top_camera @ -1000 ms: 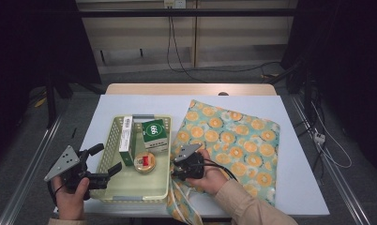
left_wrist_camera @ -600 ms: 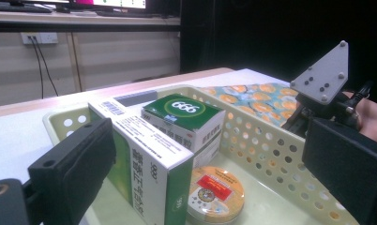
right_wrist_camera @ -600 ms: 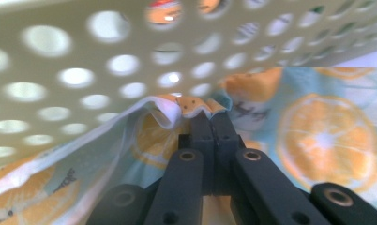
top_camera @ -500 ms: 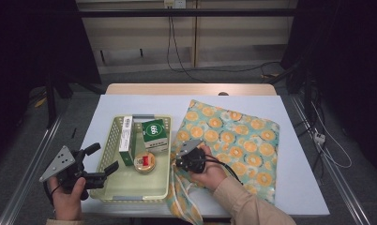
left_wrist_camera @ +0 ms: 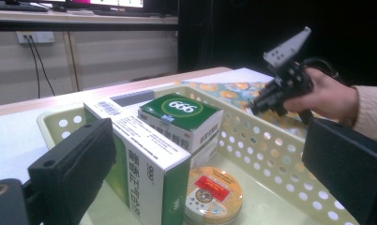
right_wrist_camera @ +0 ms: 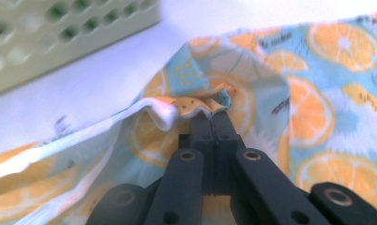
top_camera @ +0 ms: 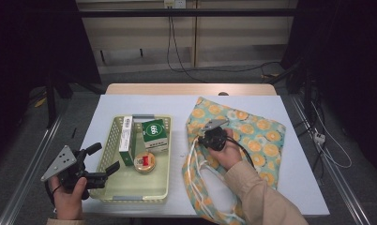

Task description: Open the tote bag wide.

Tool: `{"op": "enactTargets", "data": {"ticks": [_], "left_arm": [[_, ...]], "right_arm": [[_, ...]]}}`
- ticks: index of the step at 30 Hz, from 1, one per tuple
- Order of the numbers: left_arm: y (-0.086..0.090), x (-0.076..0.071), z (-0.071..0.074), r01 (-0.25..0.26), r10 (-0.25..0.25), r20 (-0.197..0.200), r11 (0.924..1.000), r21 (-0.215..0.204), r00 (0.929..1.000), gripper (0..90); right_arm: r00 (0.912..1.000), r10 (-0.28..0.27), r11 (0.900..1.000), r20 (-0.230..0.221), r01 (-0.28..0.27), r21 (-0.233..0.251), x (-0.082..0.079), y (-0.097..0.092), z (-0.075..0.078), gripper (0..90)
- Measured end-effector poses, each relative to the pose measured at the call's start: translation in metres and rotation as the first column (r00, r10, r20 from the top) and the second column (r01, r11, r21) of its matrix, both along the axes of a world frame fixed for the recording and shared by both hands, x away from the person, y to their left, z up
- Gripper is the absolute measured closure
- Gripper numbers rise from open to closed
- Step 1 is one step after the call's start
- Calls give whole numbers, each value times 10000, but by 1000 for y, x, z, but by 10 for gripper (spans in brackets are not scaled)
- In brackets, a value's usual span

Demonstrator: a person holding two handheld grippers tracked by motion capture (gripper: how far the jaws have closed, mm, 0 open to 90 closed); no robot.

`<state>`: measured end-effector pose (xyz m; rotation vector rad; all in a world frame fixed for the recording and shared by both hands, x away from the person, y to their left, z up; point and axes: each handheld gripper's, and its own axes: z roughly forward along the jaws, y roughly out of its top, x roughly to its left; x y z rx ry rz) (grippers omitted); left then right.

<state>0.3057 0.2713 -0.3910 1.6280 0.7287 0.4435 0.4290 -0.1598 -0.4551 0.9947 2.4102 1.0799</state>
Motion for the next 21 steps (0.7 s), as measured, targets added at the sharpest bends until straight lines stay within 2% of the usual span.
{"op": "enactTargets", "data": {"ticks": [5,9,13,15,16,17,18,19,20,21], "left_arm": [[0,1,0,-32,32,-22,10000,-36,10000,30],[1,2,0,-41,41,-19,10000,-43,10000,30],[0,2,-1,-7,7,-88,10000,-17,10000,30],[0,3,-1,-13,13,-87,10000,9,10000,30],[0,3,-2,-8,8,-110,10000,-9,9999,30],[0,3,-2,-3,3,-94,10000,-23,10000,30],[0,3,-1,-7,7,-87,10000,-11,10000,30],[0,2,-1,-12,12,-86,10000,-32,10000,30],[0,2,-1,-15,14,-87,10000,-54,10000,30],[0,2,-1,-15,14,-70,10000,-92,10000,30]], "right_arm": [[9985,-424,9988,353,432,-224,25,-15,15,900],[9955,-772,9970,553,774,-21,43,-21,25,900],[9870,-1235,9923,1024,1241,13,55,-21,33,900],[9849,-1397,9900,1023,1371,318,62,-20,35,900],[9833,-1419,9898,1135,1395,293,64,-19,36,900],[9791,-1549,9878,1319,1554,65,67,-17,35,900],[9827,-1561,9877,993,1540,281,70,-17,32,900],[9839,-1648,9852,690,1610,582,71,-17,29,835],[9803,-1800,9831,809,1765,484,70,-15,28,770],[9824,-1688,9852,802,1657,431,67,-14,28,750]]}}
